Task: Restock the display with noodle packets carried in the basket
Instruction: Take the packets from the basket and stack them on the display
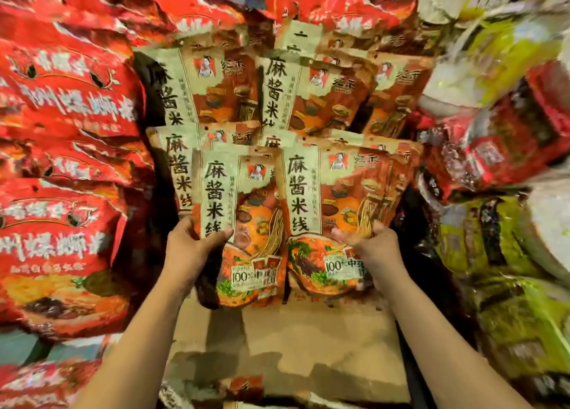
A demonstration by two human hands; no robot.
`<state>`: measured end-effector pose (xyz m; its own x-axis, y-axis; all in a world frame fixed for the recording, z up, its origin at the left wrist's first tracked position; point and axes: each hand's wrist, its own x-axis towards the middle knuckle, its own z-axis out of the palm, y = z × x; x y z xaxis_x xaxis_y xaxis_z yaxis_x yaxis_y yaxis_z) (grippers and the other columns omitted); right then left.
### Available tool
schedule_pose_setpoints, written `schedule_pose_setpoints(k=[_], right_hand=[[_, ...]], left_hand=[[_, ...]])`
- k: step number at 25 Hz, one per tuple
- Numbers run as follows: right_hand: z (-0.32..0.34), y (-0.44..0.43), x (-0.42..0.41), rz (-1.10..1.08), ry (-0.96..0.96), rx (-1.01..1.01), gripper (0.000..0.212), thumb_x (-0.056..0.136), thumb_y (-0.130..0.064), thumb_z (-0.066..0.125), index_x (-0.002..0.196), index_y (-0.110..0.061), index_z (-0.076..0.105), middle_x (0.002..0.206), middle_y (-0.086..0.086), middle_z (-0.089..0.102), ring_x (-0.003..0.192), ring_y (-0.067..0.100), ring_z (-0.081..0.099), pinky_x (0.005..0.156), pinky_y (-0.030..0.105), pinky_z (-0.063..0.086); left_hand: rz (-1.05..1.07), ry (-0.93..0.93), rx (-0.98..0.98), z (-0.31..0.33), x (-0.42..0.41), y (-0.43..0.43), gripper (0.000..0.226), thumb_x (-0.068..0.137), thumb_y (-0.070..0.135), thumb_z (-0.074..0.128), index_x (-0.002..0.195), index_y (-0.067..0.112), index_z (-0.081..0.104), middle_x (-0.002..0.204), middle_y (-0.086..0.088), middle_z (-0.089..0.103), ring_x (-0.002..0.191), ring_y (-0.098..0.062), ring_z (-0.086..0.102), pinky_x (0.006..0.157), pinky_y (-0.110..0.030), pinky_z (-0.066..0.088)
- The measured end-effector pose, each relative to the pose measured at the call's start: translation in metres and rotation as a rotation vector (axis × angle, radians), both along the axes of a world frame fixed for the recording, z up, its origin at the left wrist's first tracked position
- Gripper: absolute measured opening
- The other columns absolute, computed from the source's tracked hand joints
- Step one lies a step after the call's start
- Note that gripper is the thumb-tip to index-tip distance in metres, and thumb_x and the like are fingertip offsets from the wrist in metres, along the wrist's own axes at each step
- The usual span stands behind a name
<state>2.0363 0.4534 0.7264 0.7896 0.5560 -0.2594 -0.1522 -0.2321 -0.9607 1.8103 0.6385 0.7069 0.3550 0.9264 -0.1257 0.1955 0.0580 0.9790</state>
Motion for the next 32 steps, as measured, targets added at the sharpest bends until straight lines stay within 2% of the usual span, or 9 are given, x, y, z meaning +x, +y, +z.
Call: schedule_pose_setpoints(k=[3,7,11,14,20,24,28,30,32], right_hand=[[0.0,-0.003,0.001,0.003,-0.153,-0.105,0.052,0.068,-0.013,0.088,0.11,-0.007,0.059,0.098,-0.003,0.069,0.081,0.005,0.065,0.071,0.024,0.051],[0.017,-0.004,0.01,0.053,-0.191,-0.094,0.058,0.071,-0.013,0.086,0.115,-0.013,0.05,0.094,-0.006,0.058,0.082,0.004,0.059,0.07,0.01,0.048],[0.037,-0.004,0.029,0.146,-0.218,-0.109,0.069,0.065,-0.016,0.09,0.122,-0.007,0.051,0.092,0.011,0.069,0.083,0.024,0.07,0.081,0.041,0.059],[0.04,-0.014,0.033,0.175,-0.15,-0.104,0.058,0.063,-0.011,0.089,0.111,-0.009,0.056,0.095,0.013,0.072,0.089,0.029,0.071,0.088,0.048,0.056],[-0.013,-0.038,-0.012,0.002,0.166,-0.074,0.065,0.058,-0.014,0.087,0.118,-0.008,0.065,0.1,0.01,0.075,0.092,0.03,0.072,0.088,0.05,0.056],[-0.015,-0.037,-0.02,-0.057,0.171,0.159,0.079,0.043,-0.039,0.095,0.11,-0.007,0.068,0.101,0.012,0.075,0.091,0.029,0.073,0.077,0.041,0.059],[-0.025,-0.048,-0.024,0.031,0.242,0.242,0.077,0.045,-0.032,0.096,0.111,-0.006,0.067,0.111,0.016,0.072,0.103,0.033,0.069,0.084,0.044,0.057],[-0.027,-0.055,-0.03,0.038,0.273,0.235,0.081,0.04,-0.03,0.097,0.11,-0.004,0.066,0.108,0.016,0.073,0.104,0.038,0.068,0.073,0.038,0.06],[-0.015,-0.059,-0.024,-0.014,0.229,0.251,0.066,0.051,-0.028,0.091,0.108,-0.005,0.067,0.105,0.015,0.074,0.106,0.04,0.066,0.071,0.034,0.059]], left_hand=[[0.096,0.113,0.149,-0.001,-0.001,0.004,0.055,0.07,0.011,0.088,0.113,0.011,0.054,0.1,0.0,0.067,0.088,-0.007,0.066,0.075,-0.019,0.051],[0.136,0.113,0.148,0.006,0.005,0.011,0.062,0.07,0.026,0.088,0.12,0.009,0.054,0.106,-0.004,0.068,0.096,-0.017,0.067,0.082,-0.039,0.056],[0.2,0.039,0.072,0.006,0.006,0.013,0.05,0.075,0.028,0.085,0.11,0.008,0.057,0.103,-0.01,0.069,0.096,-0.026,0.068,0.082,-0.046,0.057],[0.191,0.01,-0.006,0.0,0.001,0.015,0.038,0.078,0.031,0.082,0.1,0.011,0.058,0.103,-0.014,0.068,0.095,-0.033,0.068,0.083,-0.056,0.056],[0.109,-0.106,0.016,0.008,0.005,0.007,0.024,0.089,0.029,0.071,0.103,0.015,0.057,0.103,-0.002,0.067,0.102,-0.024,0.066,0.082,-0.036,0.054],[0.028,-0.333,-0.047,0.019,0.004,0.009,0.032,0.075,0.033,0.08,0.098,0.022,0.059,0.097,0.004,0.071,0.096,-0.015,0.068,0.089,-0.038,0.056],[-0.072,-0.487,-0.138,0.021,-0.005,0.016,0.029,0.069,0.019,0.077,0.086,0.017,0.054,0.08,0.005,0.073,0.076,-0.009,0.071,0.073,-0.026,0.059],[-0.056,-0.485,-0.18,0.019,-0.016,0.022,0.047,0.055,0.031,0.091,0.081,0.017,0.053,0.079,0.0,0.069,0.072,-0.01,0.069,0.07,-0.026,0.058],[0.01,-0.451,-0.179,0.028,-0.022,0.025,0.062,0.043,0.049,0.095,0.082,0.02,0.056,0.084,-0.003,0.061,0.074,-0.014,0.064,0.072,-0.028,0.055]])
